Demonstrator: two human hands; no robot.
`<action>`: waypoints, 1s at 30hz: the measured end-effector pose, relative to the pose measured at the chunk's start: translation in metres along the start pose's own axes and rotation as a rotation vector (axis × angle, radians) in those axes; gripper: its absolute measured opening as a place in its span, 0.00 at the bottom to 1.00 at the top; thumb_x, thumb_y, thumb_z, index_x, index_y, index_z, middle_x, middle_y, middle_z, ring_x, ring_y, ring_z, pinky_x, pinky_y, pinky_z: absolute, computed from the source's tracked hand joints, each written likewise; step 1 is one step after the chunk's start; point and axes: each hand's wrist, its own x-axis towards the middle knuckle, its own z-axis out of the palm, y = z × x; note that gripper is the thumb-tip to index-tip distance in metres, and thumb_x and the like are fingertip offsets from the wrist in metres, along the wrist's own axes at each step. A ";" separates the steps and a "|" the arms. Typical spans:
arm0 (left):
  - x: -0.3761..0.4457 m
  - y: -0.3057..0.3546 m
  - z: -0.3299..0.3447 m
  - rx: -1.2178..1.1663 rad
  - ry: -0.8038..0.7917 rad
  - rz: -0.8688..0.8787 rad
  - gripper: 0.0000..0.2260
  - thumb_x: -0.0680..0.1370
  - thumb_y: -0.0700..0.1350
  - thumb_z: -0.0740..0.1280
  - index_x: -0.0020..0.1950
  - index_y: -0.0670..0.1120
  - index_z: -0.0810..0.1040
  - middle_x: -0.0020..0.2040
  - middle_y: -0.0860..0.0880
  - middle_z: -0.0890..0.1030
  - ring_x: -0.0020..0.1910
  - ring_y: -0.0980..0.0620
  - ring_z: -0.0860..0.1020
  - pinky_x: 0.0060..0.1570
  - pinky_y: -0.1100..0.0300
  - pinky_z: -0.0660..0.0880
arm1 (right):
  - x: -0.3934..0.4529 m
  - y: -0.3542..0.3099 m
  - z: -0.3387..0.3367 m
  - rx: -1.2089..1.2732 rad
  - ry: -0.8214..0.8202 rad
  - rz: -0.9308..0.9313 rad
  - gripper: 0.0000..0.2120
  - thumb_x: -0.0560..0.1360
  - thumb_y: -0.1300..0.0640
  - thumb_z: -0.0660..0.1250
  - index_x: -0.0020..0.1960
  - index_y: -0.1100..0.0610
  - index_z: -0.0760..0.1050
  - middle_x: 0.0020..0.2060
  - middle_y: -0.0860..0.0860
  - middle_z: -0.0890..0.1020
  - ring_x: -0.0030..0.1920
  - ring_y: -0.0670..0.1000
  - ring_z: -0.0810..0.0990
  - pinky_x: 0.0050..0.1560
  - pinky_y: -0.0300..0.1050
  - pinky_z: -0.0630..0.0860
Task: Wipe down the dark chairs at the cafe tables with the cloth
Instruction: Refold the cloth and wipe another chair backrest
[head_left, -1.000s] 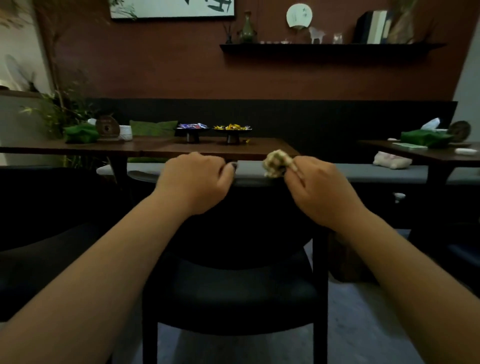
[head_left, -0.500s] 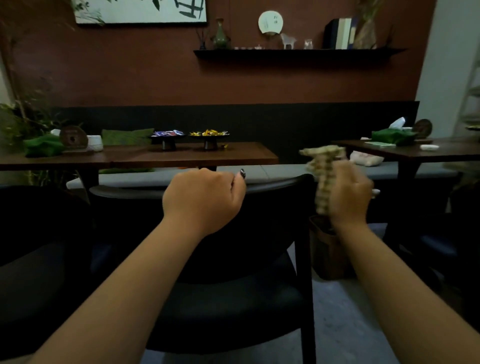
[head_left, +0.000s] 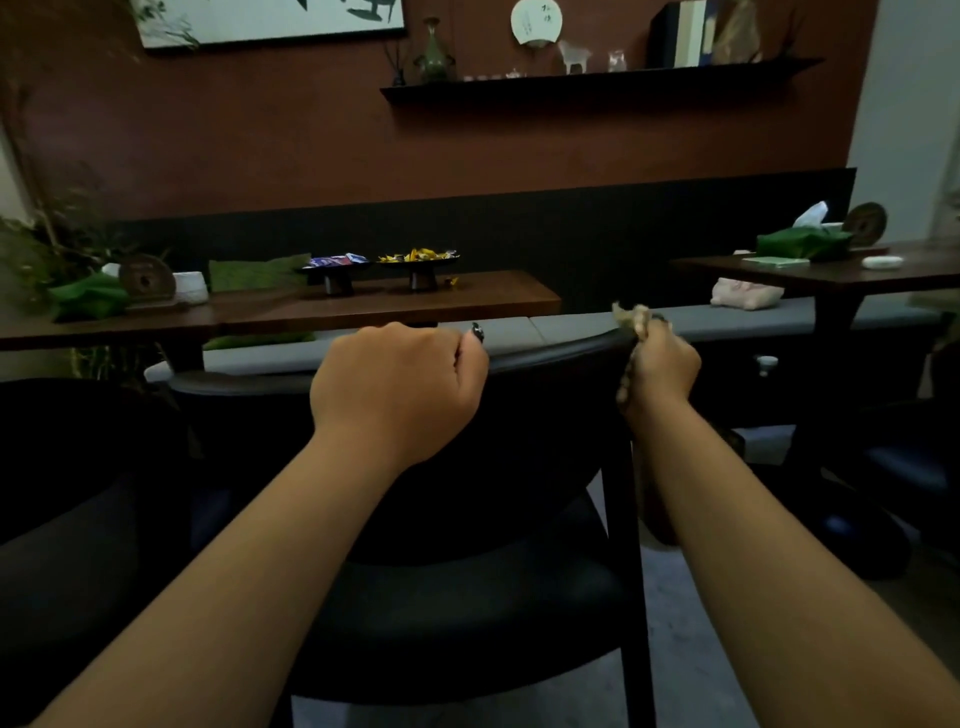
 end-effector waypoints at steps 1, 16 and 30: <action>0.000 0.000 0.000 -0.003 0.005 0.000 0.21 0.78 0.54 0.49 0.25 0.51 0.64 0.19 0.57 0.61 0.18 0.60 0.59 0.25 0.66 0.51 | -0.003 0.003 0.000 -0.035 -0.039 -0.099 0.09 0.78 0.51 0.62 0.42 0.51 0.76 0.43 0.49 0.80 0.45 0.47 0.79 0.49 0.45 0.76; 0.000 0.001 0.002 -0.018 0.005 -0.033 0.22 0.80 0.51 0.53 0.26 0.51 0.66 0.20 0.56 0.63 0.18 0.58 0.62 0.25 0.65 0.54 | 0.008 0.006 -0.003 0.003 -0.028 -0.046 0.09 0.79 0.51 0.61 0.44 0.52 0.78 0.40 0.48 0.80 0.41 0.46 0.79 0.39 0.39 0.72; 0.000 0.000 0.002 -0.051 0.023 -0.021 0.21 0.78 0.54 0.50 0.25 0.51 0.63 0.20 0.56 0.63 0.18 0.59 0.62 0.25 0.65 0.54 | -0.017 0.026 -0.008 -0.002 0.085 -0.058 0.12 0.81 0.53 0.57 0.50 0.58 0.77 0.36 0.51 0.77 0.35 0.48 0.75 0.38 0.43 0.71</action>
